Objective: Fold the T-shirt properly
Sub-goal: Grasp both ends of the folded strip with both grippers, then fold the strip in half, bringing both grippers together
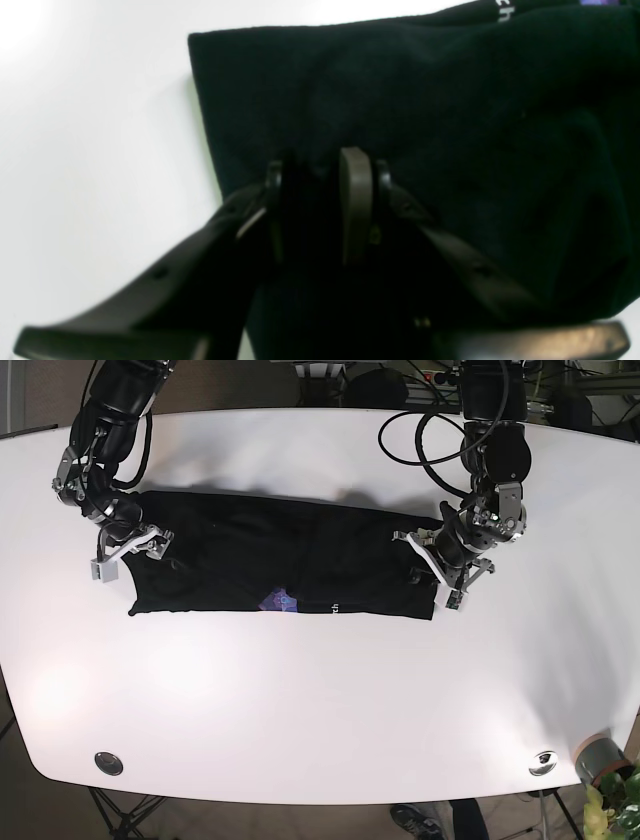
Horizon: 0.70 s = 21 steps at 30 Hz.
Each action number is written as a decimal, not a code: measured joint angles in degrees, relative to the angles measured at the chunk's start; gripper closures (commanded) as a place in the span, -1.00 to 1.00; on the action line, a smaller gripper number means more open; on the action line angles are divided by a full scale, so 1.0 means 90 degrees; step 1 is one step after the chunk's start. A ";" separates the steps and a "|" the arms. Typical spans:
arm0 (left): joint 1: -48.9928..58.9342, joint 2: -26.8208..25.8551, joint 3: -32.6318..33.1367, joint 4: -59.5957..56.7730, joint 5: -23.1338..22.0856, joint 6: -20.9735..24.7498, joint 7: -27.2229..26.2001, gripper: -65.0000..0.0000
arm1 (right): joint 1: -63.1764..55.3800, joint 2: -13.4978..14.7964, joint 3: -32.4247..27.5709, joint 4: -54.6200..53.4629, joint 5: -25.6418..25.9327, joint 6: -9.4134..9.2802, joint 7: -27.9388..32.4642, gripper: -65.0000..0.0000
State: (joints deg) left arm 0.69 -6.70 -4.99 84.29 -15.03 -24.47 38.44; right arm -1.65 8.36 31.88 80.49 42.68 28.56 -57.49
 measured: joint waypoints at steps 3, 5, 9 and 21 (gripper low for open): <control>0.0027 -0.0002 0.0000 0.0002 -0.0007 0.0000 -0.0044 0.62 | 0.0007 -0.0015 -0.0002 -0.0002 -0.0046 -0.0007 -0.0019 -0.29; 0.0029 -0.0005 0.0000 0.0002 -0.0005 -0.0002 -0.0046 0.62 | 0.0041 -0.0019 -0.0012 -0.0012 -0.0090 -0.0012 -0.0104 0.20; 0.0027 0.0000 0.0000 -0.0005 0.0000 0.0000 -0.0044 0.62 | 0.0119 -0.0024 -0.0015 -0.0070 -0.0236 -0.0102 -0.0151 0.95; -0.0046 0.0148 0.0316 -0.0204 -0.0051 0.0002 -0.0163 0.62 | -0.0058 0.0114 -0.0056 0.1268 -0.0221 -0.0542 -0.0253 0.94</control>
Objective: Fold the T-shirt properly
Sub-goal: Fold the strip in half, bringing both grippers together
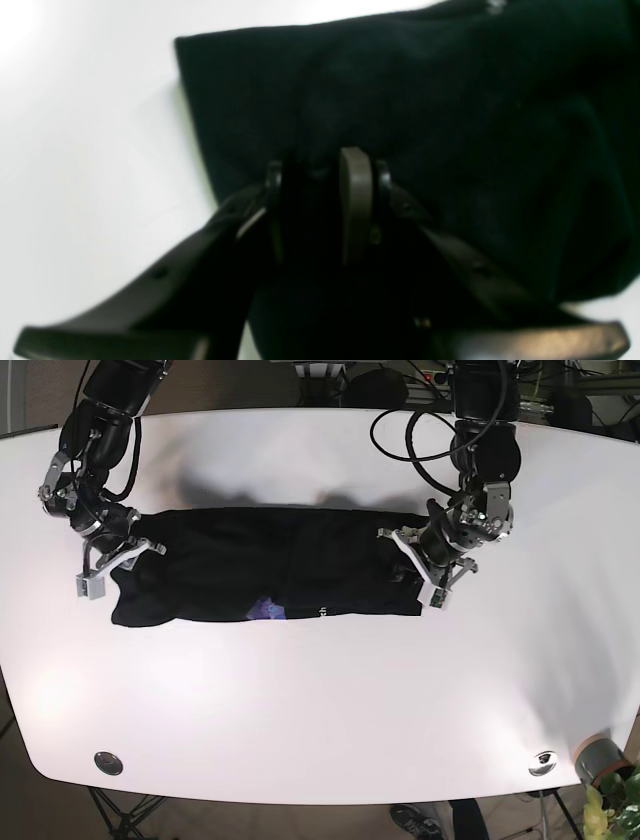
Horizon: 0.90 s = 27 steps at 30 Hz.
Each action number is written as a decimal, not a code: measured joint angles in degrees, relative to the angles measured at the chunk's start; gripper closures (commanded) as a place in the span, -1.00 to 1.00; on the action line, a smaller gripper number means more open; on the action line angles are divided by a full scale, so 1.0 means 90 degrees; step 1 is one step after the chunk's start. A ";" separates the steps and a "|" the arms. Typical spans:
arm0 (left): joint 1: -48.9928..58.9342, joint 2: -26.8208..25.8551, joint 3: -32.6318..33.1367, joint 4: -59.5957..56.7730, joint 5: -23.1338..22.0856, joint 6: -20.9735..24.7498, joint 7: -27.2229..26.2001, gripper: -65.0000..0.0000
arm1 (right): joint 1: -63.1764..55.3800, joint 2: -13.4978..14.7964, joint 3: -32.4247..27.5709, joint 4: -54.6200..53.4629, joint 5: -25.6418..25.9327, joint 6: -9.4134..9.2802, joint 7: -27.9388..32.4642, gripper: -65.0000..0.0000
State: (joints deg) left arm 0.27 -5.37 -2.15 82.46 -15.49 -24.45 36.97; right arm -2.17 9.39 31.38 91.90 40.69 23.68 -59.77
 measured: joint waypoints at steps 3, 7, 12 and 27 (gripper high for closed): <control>-0.0061 0.0092 0.0087 -0.0270 -0.0112 -0.0015 -0.0121 0.62 | -0.0209 0.0112 -0.0260 0.0697 -0.0032 -0.0119 0.0066 0.94; -0.0180 0.0321 0.0080 -0.0508 -0.0087 -0.0007 -0.0206 0.62 | -0.0376 0.0202 -0.0707 0.1389 -0.0002 -0.0197 -0.0029 0.94; -0.0180 0.0525 0.0177 -0.0546 -0.0046 -0.0002 -0.0121 0.62 | -0.0525 0.0182 -0.1518 0.2176 0.0029 -0.0299 -0.0017 0.94; -0.0185 0.0522 0.0663 -0.0559 -0.0068 -0.0005 -0.0163 0.62 | -0.0136 -0.0886 -0.3230 0.2232 -0.0889 -0.0306 0.0053 0.93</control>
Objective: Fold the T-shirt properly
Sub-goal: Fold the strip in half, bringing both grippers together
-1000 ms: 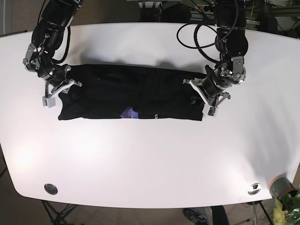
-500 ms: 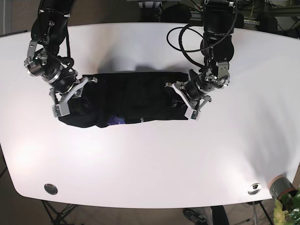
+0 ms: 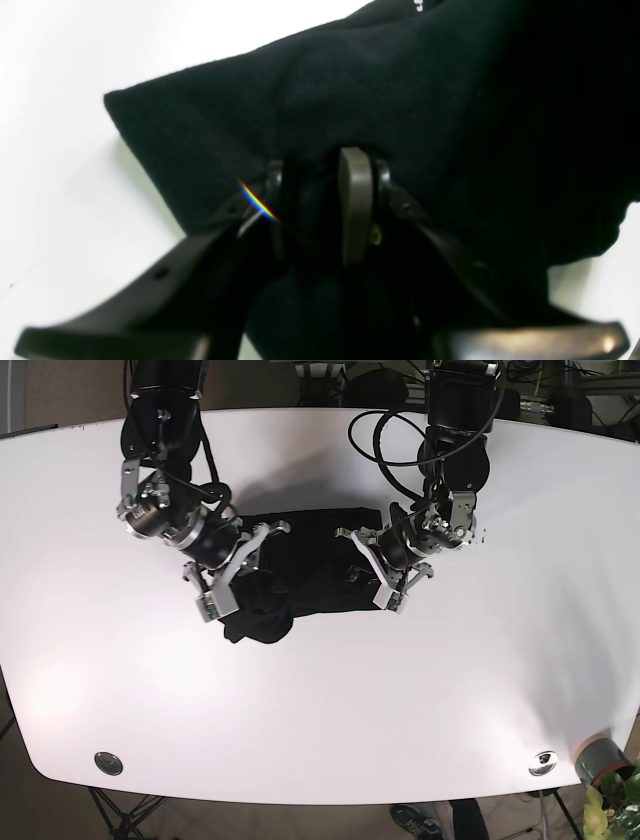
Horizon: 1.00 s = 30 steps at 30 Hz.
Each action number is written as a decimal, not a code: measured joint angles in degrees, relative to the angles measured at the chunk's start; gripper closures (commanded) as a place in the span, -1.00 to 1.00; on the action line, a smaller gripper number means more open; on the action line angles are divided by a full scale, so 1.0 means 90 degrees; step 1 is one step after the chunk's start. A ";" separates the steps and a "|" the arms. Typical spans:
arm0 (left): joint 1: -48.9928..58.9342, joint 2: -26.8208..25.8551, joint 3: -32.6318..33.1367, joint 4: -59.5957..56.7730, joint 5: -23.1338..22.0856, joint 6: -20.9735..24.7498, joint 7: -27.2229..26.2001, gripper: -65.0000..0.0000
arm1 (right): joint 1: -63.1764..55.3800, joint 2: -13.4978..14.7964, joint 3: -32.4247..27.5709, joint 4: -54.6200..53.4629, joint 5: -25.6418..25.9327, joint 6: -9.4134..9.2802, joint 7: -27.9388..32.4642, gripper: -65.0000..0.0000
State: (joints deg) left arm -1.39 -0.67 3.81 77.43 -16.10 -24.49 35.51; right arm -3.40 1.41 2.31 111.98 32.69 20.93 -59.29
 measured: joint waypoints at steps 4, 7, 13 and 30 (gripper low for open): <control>0.0012 -0.0015 -0.0002 0.0002 -0.0007 0.0000 -0.0007 0.62 | 0.0180 -0.0146 -0.0571 -0.0148 -0.0716 0.0005 -0.0090 0.92; 0.0012 -0.0015 -0.0007 0.0002 -0.0007 0.0000 -0.0005 0.62 | 0.0347 -0.0262 -0.0782 -0.0304 -0.1195 0.0007 -0.0046 0.92; 0.0012 -0.0017 -0.0019 0.0000 -0.0032 -0.0002 -0.0002 0.62 | 0.0585 -0.0282 -0.0952 -0.0889 -0.1758 0.0007 0.0393 0.92; 0.0007 -0.0017 -0.0036 0.0002 -0.0051 -0.0010 0.0000 0.62 | 0.0789 -0.0279 -0.1494 -0.1535 -0.1778 0.0002 0.0539 -0.35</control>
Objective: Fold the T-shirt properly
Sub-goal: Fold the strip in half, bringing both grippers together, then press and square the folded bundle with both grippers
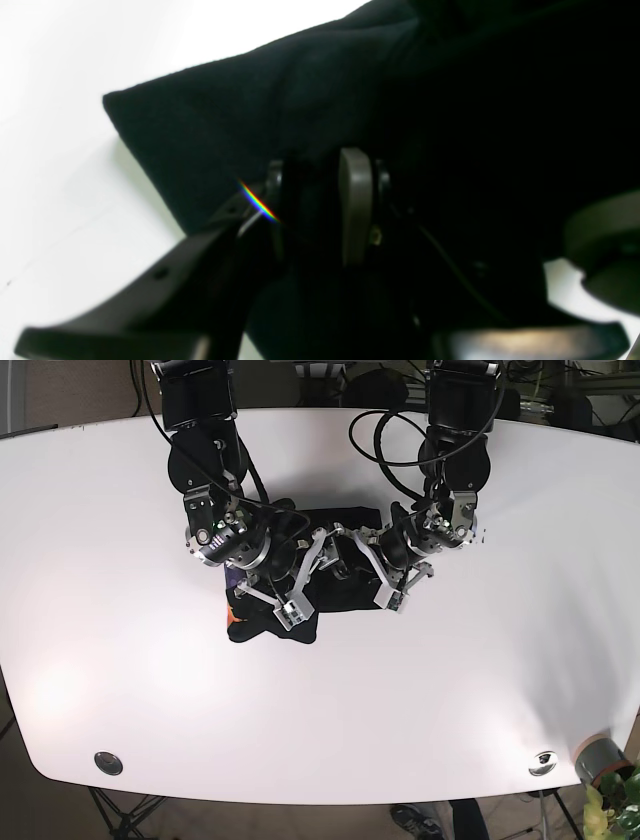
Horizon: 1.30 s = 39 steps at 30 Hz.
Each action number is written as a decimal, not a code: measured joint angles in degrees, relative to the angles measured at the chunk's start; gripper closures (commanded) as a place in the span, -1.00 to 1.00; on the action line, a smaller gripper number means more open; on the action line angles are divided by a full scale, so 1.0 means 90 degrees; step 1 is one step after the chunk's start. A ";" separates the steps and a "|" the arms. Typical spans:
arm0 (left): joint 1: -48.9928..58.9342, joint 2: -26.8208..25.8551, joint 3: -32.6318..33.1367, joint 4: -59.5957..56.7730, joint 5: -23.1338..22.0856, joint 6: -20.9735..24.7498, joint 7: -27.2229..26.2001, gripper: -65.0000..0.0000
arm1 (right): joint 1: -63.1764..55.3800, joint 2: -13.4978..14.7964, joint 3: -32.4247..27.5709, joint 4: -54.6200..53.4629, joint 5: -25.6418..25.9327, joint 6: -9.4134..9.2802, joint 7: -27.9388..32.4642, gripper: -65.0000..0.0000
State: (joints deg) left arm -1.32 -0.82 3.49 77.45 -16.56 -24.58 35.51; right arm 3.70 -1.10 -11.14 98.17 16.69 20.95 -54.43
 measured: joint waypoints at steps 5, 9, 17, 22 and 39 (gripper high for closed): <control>0.0002 0.0005 -0.0044 0.0005 -0.0032 -0.0002 0.0010 0.62 | -0.0063 0.0002 0.0000 0.0270 0.0007 0.0000 -0.0007 -0.35; 0.0058 0.0034 -0.0410 0.0032 -0.0593 -0.0015 0.0012 0.62 | -0.0119 0.0000 0.0010 0.0517 0.0024 0.0005 0.0019 -0.36; 0.0257 -0.0085 -0.0918 0.0736 -0.1275 0.0061 0.0007 0.62 | -0.0243 0.0002 0.0015 0.0585 0.0027 0.0005 -0.0010 -0.35; 0.0520 -0.0389 -0.0918 0.1438 -0.1319 0.0044 -0.0029 0.62 | -0.0393 0.0012 -0.0112 0.0585 -0.0002 0.0022 -0.0034 -0.35; 0.1440 -0.1362 -0.2693 0.2625 -0.1311 0.0032 0.0044 0.62 | -0.0471 -0.0010 -0.1511 0.0151 0.0012 0.0002 -0.0007 -0.35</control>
State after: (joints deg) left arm 11.64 -13.08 -20.75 101.08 -28.36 -24.29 35.90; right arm -0.54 -1.19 -24.73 99.53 16.80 20.97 -54.50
